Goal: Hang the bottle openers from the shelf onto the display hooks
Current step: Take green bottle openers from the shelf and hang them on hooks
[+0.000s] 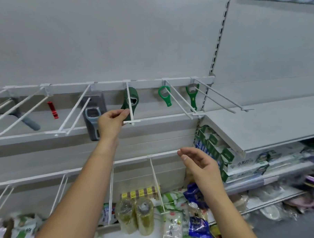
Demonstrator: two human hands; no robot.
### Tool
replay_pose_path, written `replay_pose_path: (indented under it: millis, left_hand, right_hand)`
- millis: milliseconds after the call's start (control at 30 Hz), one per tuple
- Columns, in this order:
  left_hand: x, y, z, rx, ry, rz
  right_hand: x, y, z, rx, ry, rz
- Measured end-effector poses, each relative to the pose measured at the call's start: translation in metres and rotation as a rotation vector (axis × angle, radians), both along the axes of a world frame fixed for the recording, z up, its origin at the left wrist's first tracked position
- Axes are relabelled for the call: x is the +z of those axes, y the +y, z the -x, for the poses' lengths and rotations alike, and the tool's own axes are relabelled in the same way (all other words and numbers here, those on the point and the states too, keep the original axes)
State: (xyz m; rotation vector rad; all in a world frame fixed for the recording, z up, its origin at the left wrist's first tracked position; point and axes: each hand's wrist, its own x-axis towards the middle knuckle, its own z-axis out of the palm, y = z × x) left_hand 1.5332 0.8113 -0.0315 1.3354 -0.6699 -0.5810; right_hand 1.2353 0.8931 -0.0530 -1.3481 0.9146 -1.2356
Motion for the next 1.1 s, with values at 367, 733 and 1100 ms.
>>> replay_pose_path:
  millis: [367, 733, 1100]
  left_hand:
    - [-0.01, 0.104, 0.113, -0.145, -0.215, 0.049]
    - [-0.008, 0.103, 0.431, -0.661, -0.215, 0.176]
    - [-0.006, 0.054, 0.715, -1.017, -0.202, 0.191]
  right_hand:
    - [-0.001, 0.003, 0.05, -0.015, -0.065, 0.037]
    - [0.009, 0.024, 0.326, -0.249, -0.034, 0.15]
    - [-0.003, 0.041, 0.6, -0.651, -0.023, 0.148]
